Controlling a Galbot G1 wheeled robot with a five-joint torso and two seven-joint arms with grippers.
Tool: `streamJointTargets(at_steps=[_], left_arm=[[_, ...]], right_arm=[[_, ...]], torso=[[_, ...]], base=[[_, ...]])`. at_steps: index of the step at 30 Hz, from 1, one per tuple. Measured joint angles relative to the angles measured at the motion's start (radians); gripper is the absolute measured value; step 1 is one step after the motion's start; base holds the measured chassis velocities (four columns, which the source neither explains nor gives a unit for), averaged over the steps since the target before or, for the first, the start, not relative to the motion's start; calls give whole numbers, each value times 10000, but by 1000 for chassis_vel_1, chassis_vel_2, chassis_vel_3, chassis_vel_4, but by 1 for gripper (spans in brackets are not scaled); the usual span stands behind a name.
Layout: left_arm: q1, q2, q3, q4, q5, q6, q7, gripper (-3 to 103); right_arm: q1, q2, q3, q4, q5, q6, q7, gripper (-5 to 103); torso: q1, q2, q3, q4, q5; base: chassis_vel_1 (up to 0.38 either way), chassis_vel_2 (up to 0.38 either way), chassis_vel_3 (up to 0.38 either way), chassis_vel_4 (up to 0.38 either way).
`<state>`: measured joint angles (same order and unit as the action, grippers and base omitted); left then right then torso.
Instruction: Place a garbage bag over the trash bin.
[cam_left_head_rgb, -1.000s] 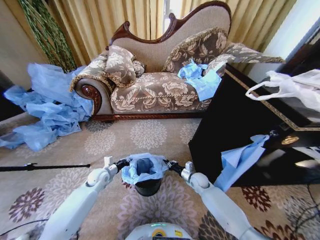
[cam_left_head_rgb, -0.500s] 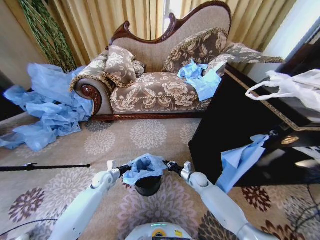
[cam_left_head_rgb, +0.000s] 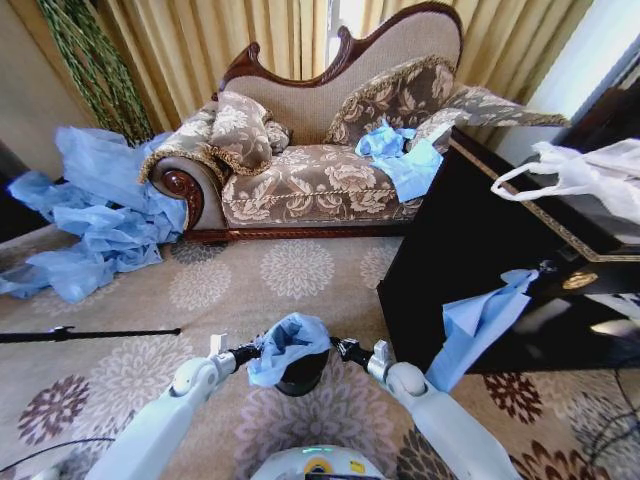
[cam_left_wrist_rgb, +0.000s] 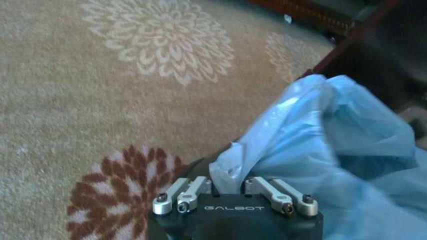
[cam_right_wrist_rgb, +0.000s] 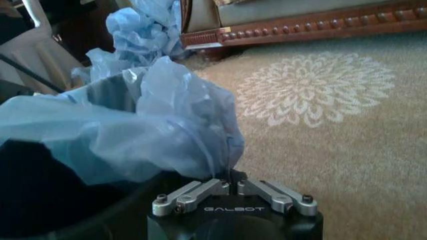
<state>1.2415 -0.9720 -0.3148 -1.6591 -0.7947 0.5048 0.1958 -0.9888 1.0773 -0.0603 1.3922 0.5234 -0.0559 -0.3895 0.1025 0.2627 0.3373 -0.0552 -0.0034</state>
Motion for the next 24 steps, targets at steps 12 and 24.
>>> streamJointTargets(at_steps=[12, 24], left_arm=[[-137, -136, 92, 266, 152, -126, 8, 61], [-366, -29, -125, 677, 135, -788, -154, 100]], right_arm=[[-174, 180, -69, 319, -4, -62, 338, 0], [2, 499, -357, 200, 24, 208, 1447, 0]], torso=[[1, 0, 2, -3, -2], [2, 0, 3, 0, -1]], base=[[0, 0, 0, 0], [0, 0, 0, 0]])
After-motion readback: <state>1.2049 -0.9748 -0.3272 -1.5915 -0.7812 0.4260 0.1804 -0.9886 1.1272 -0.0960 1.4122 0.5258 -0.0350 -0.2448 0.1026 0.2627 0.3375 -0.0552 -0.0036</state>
